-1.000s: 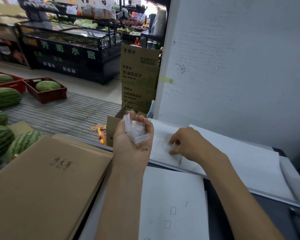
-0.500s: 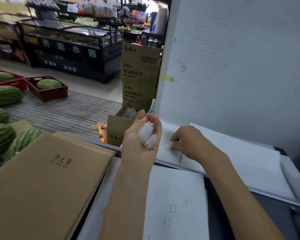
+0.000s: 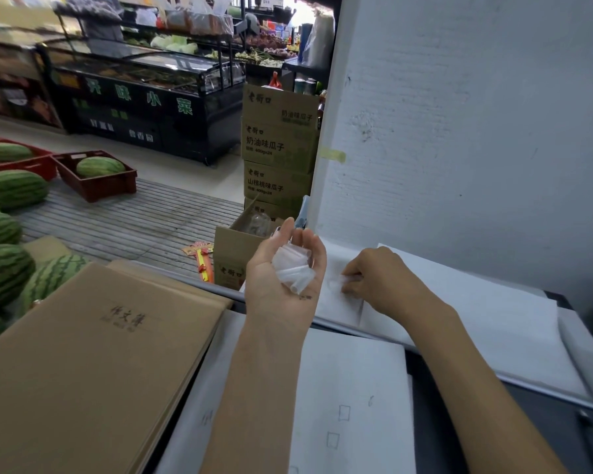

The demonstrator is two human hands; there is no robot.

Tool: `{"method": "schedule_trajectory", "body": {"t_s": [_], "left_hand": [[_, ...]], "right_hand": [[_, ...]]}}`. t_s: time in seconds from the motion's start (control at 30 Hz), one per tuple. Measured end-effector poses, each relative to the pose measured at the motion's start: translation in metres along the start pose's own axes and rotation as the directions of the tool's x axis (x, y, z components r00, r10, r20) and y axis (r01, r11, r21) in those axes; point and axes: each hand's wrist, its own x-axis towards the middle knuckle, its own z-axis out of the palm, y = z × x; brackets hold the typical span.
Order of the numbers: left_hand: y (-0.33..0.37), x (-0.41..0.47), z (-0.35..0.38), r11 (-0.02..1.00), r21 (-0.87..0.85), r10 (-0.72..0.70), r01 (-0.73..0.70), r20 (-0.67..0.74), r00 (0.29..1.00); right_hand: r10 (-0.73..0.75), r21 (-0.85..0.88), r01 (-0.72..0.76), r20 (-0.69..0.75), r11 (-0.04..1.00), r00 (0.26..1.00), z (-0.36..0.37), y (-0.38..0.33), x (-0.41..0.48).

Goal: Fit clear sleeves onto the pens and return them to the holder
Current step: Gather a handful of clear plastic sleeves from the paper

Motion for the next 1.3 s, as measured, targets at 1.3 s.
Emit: {"method": "schedule_trajectory", "body": {"t_s": [1.3], "left_hand": [[-0.013,0.0,-0.005,0.997,-0.053,-0.05,0.051,0.021,0.999]], "right_hand": [[0.511,-0.004,-0.541,0.336,0.841,0.791,-0.074,0.045,-0.038]]}}
